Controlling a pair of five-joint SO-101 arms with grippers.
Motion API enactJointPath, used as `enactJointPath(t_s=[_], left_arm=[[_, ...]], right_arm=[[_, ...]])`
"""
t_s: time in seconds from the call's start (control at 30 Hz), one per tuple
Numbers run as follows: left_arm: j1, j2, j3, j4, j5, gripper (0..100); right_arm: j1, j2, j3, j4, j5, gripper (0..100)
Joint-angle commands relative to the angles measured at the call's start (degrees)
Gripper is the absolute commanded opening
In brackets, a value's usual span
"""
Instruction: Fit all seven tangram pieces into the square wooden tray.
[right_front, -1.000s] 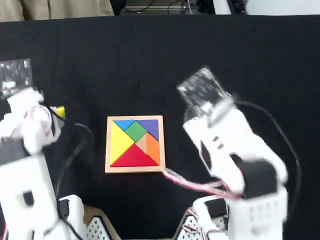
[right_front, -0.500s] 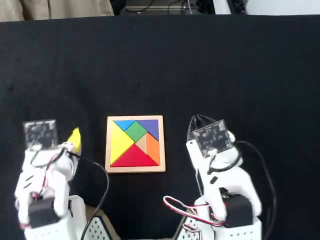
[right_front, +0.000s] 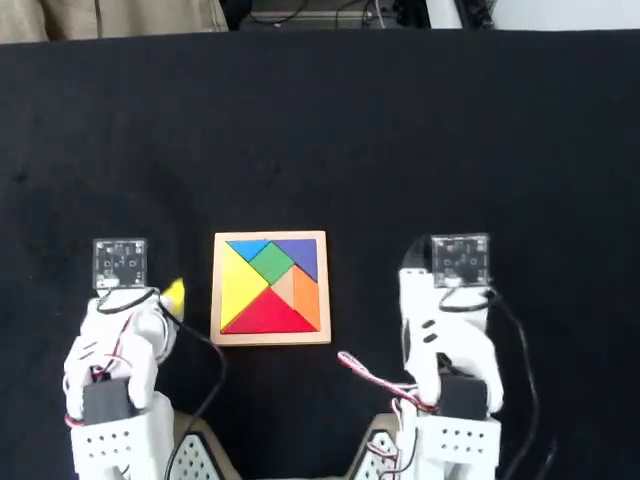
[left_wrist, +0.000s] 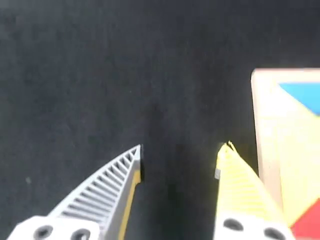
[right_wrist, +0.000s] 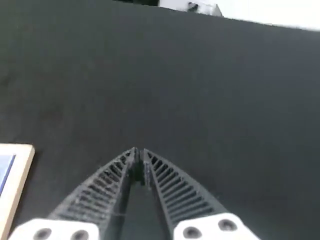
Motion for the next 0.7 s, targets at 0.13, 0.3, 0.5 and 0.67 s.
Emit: enactJointPath(t_s=[0.13, 0.3, 0.5, 0.67], left_arm=[[0.75, -0.35, 1.10, 12.57, 0.62, 25], [0.75, 0.00, 1.10, 12.31, 0.62, 25], [1.01, -0.18, 1.10, 12.48, 0.62, 25], [1.01, -0.18, 1.10, 12.48, 0.62, 25]], right_arm=[[-1.41, -3.47, -0.04, 24.79, -0.70, 5.4], [-0.97, -3.38, -0.04, 28.31, -1.14, 5.0], [-1.14, -3.47, -0.04, 28.40, -0.79, 5.1], [-1.14, -3.47, -0.04, 28.40, -0.79, 5.1]])
